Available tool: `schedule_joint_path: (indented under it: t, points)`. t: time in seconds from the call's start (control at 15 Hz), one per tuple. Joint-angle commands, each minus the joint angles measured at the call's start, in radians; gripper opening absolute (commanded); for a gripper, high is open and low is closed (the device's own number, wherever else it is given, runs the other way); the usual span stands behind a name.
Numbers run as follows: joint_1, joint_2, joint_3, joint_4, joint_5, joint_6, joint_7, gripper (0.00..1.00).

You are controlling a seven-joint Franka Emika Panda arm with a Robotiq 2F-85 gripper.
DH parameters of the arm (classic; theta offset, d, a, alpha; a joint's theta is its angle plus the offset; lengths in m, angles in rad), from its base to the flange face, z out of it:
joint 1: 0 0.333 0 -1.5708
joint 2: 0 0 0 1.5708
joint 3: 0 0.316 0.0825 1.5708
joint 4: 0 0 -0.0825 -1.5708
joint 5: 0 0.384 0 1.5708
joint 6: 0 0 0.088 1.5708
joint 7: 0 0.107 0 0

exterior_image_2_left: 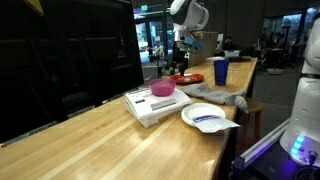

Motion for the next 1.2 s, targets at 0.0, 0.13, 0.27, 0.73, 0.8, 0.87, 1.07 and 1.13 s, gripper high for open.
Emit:
schedule_joint_path:
  t: [0.0, 0.13, 0.27, 0.73, 0.8, 0.87, 1.07, 1.13]
  points:
    - [0.000, -0.018, 0.034, 0.018, 0.015, -0.043, 0.021, 1.00]
    - [0.004, -0.021, 0.048, 0.025, 0.013, -0.053, 0.032, 1.00]
    - [0.010, -0.024, 0.064, 0.033, 0.003, -0.065, 0.046, 1.00]
    - [0.027, -0.068, 0.100, 0.006, 0.013, -0.080, 0.064, 1.00]
    - [0.030, -0.073, 0.104, 0.001, 0.012, -0.080, 0.063, 1.00]
    - [0.032, -0.079, 0.107, -0.004, 0.018, -0.080, 0.060, 1.00]
    - [0.042, -0.089, 0.116, -0.021, 0.019, -0.075, 0.053, 1.00]
    - [0.046, -0.092, 0.117, -0.028, 0.021, -0.074, 0.048, 1.00]
